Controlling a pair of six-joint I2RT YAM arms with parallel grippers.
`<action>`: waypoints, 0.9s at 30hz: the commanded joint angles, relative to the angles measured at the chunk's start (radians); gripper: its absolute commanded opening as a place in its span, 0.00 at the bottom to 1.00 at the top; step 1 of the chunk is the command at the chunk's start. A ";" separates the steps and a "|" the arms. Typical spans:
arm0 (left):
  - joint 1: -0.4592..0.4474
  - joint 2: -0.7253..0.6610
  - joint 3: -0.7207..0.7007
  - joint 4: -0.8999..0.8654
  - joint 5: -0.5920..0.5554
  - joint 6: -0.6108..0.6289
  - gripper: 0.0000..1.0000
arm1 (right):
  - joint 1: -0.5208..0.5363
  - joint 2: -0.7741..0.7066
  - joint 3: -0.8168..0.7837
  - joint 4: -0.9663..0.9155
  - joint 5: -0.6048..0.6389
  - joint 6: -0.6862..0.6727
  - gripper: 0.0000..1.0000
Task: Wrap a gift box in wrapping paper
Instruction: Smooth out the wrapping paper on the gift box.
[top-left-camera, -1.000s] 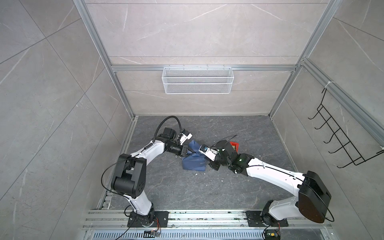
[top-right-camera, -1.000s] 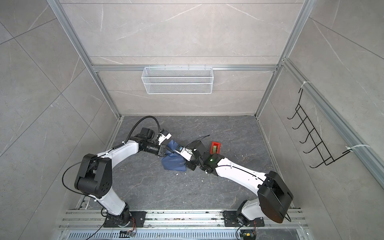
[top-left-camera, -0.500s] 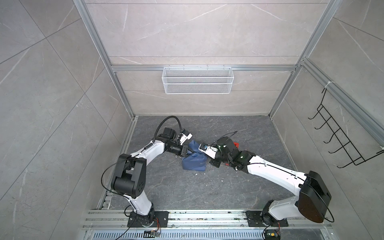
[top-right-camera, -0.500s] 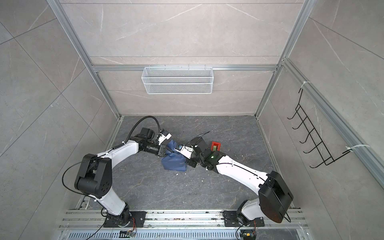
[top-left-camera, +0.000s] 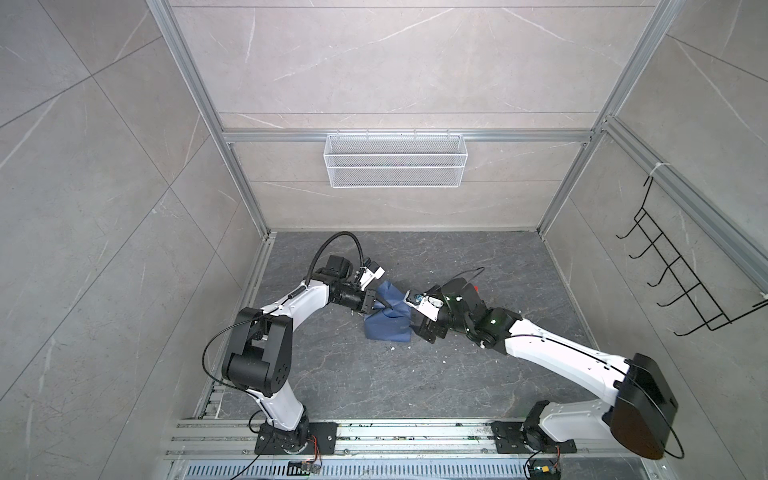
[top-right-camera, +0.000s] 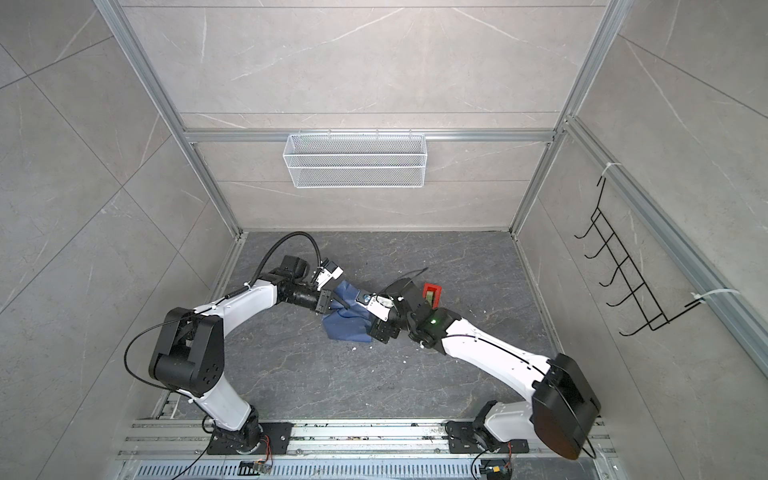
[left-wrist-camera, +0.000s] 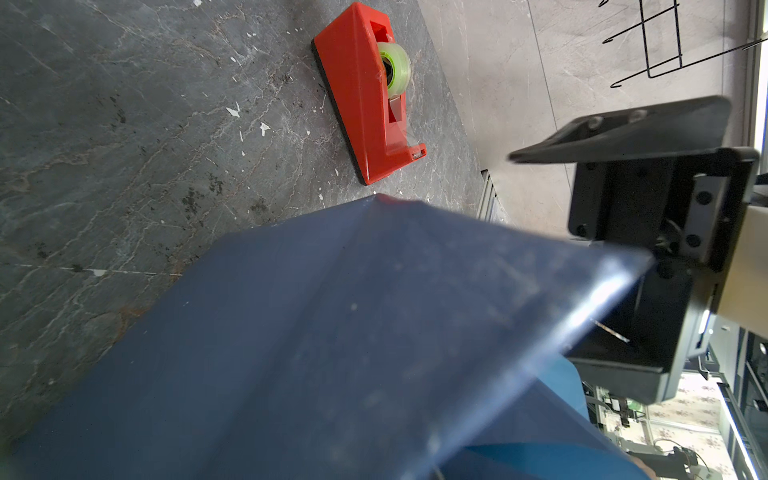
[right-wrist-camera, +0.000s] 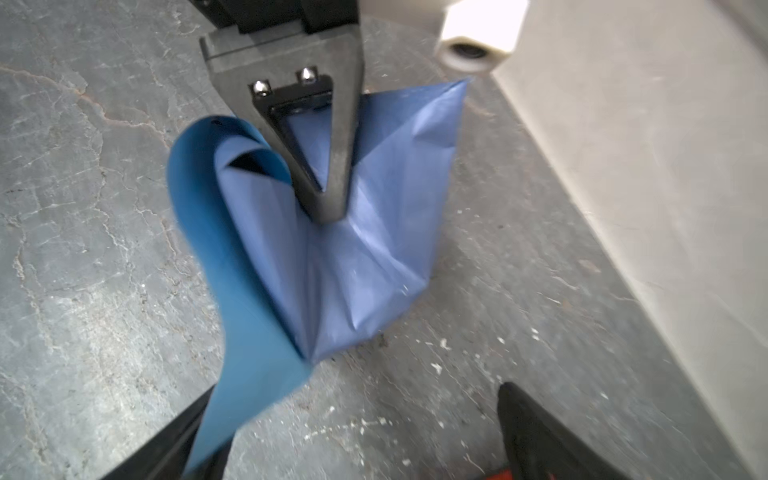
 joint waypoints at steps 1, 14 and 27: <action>-0.008 0.008 -0.010 -0.050 -0.052 0.019 0.00 | -0.021 -0.113 -0.060 0.001 0.110 0.014 1.00; -0.008 0.019 -0.005 -0.053 -0.059 0.032 0.00 | -0.137 -0.111 0.027 -0.164 0.156 0.304 1.00; -0.009 0.007 0.005 -0.074 -0.060 0.040 0.00 | -0.141 -0.186 -0.065 -0.027 0.147 0.369 1.00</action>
